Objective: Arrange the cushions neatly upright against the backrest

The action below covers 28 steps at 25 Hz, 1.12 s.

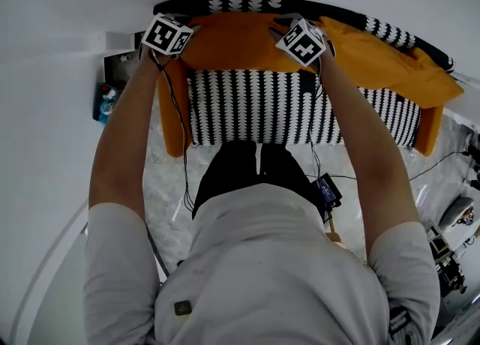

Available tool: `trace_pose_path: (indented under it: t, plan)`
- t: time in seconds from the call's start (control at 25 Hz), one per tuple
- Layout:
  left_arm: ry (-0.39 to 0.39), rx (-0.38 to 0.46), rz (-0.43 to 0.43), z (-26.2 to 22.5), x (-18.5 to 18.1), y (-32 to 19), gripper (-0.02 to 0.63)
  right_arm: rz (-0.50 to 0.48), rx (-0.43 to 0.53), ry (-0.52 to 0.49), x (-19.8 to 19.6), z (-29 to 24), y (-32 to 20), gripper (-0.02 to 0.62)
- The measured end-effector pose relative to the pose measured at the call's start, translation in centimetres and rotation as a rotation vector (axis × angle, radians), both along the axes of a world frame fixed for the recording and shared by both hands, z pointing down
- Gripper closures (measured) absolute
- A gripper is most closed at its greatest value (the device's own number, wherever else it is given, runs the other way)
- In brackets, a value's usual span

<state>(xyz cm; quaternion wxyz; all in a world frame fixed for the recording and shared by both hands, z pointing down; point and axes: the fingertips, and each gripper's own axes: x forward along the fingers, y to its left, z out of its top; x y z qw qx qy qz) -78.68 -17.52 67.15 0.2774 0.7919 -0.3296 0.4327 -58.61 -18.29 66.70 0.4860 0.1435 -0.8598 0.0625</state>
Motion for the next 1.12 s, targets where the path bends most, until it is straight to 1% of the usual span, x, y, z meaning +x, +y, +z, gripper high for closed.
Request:
trace_pose_path:
  t: [0.16,0.28,0.64,0.76,0.96,1.12]
  plan:
    - [0.026,0.050,-0.031,-3.0,1.0,1.2,0.463,0.014,0.031,-0.037,0.5,-2.7,1.4,0.482]
    - [0.048,0.092,-0.045,-5.4,2.5,2.2,0.463,0.041,0.055,-0.074,1.4,-5.0,2.5,0.482]
    - [0.127,0.242,-0.091,-13.0,9.2,6.0,0.465,0.138,0.123,-0.209,6.2,-12.4,5.5,0.482]
    - [0.162,0.302,-0.122,-15.2,11.6,7.5,0.474,0.162,0.146,-0.263,7.8,-15.1,6.7,0.483]
    - [0.189,0.400,-0.147,-18.9,15.2,9.9,0.504,0.124,0.215,-0.303,10.1,-19.2,9.7,0.496]
    - [0.223,0.470,-0.140,-22.3,18.5,11.7,0.526,0.110,0.284,-0.402,11.5,-23.2,11.5,0.523]
